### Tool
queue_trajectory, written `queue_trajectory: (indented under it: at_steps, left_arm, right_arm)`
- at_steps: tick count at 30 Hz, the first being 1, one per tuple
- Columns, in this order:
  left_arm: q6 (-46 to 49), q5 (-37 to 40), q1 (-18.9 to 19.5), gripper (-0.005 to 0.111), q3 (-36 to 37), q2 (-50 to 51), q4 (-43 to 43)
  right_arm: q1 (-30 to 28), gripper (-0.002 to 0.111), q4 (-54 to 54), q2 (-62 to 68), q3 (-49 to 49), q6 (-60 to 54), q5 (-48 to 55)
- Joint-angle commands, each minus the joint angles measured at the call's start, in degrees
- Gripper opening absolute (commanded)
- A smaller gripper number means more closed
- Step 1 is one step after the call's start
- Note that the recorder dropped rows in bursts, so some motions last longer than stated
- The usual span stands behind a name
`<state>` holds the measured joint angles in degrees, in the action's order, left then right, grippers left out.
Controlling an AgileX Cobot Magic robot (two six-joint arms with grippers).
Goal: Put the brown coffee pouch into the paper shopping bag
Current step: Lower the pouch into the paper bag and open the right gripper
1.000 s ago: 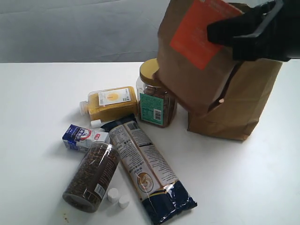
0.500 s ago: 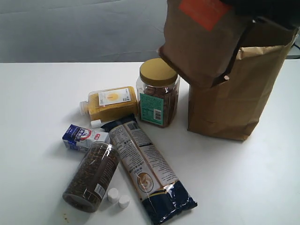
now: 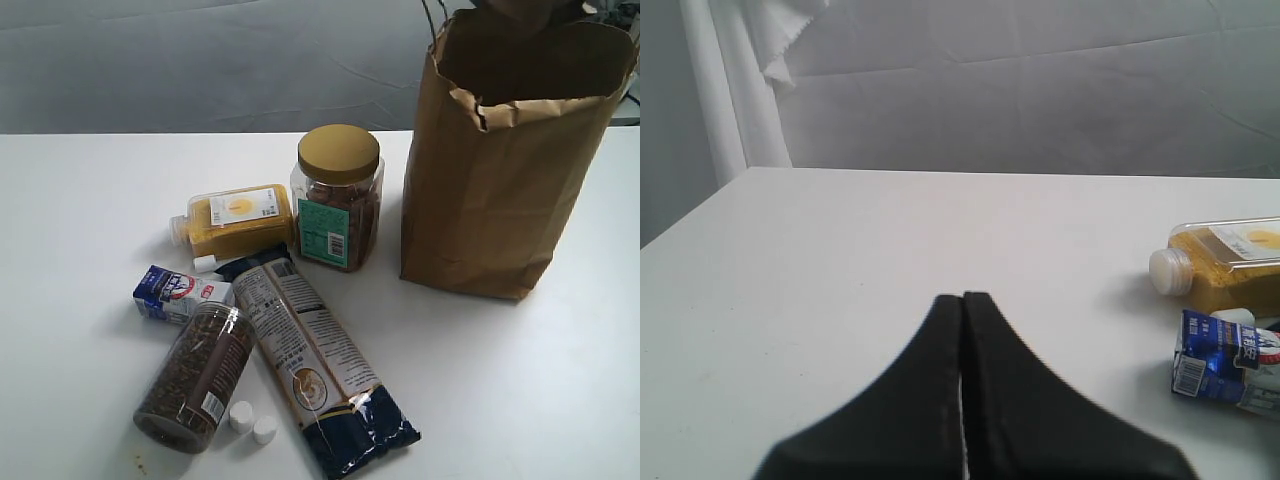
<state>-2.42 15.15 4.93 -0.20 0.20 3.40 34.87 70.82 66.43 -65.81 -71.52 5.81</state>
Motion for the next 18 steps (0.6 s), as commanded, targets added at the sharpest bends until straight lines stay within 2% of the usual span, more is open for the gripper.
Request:
queue_trajectory:
  at_steps: [1,7,18]
  left_arm:
    - [-0.19,-0.25,0.19,0.0,0.2,-0.2,0.26]
    - [-0.19,-0.25,0.19,0.0,0.2,-0.2,0.26]
    - [-0.19,-0.25,0.19,0.0,0.2,-0.2,0.26]
  right_arm:
    - [-0.05,0.0,-2.34,5.54,-2.54,-0.65,-3.66]
    - [-0.05,0.0,-2.34,11.5,-2.8,-0.65,-11.82]
    - [-0.05,0.0,-4.19,15.31,-2.8,-0.65,-17.8]
